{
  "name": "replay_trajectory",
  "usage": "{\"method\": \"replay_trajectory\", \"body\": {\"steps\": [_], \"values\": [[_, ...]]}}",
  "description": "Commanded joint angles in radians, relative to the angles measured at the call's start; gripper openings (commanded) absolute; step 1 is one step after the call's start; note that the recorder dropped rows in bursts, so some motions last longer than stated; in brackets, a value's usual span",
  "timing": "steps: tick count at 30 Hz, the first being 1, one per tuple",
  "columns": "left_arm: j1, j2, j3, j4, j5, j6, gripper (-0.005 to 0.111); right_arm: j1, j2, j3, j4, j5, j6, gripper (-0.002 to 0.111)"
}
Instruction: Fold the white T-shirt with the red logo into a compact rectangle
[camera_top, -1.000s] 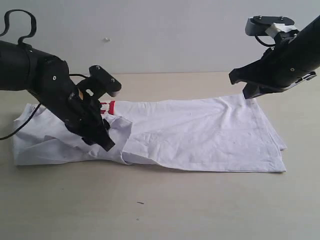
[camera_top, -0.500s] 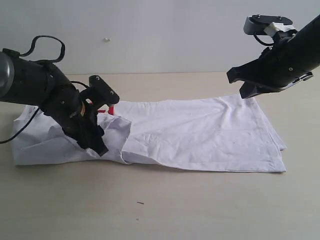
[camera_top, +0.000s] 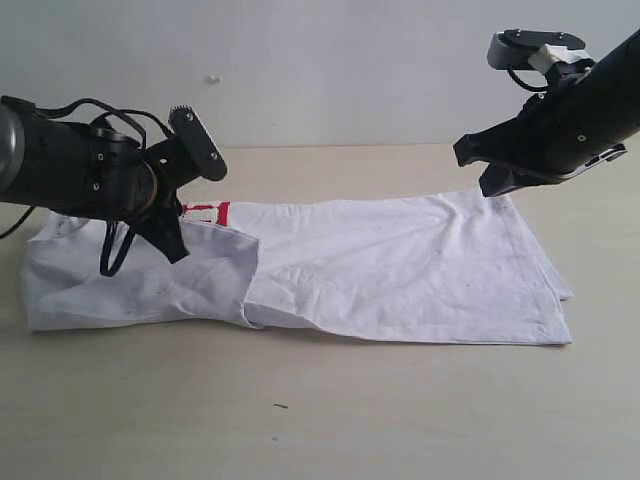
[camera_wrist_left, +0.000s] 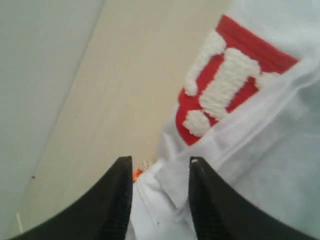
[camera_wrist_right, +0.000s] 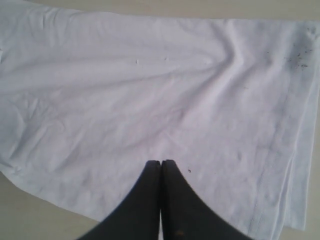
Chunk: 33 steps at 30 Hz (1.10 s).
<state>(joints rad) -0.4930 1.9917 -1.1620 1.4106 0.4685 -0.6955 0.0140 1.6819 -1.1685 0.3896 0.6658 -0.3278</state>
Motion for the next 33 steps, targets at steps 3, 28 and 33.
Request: {"method": "replay_trajectory", "body": {"steps": [3, 28, 33], "values": [[0.002, -0.007, -0.001, 0.067, 0.083, -0.152, 0.038, -0.002, -0.008, 0.003, 0.003, -0.006, -0.011, 0.000], [0.015, -0.088, 0.046, -0.954, -0.019, 0.568, 0.000, -0.002, -0.008, 0.003, 0.003, -0.006, -0.011, 0.000], [0.079, -0.028, 0.046, -0.920, -0.182, 0.474, 0.000, -0.002, -0.008, 0.003, 0.003, -0.006, -0.011, 0.000]]}}
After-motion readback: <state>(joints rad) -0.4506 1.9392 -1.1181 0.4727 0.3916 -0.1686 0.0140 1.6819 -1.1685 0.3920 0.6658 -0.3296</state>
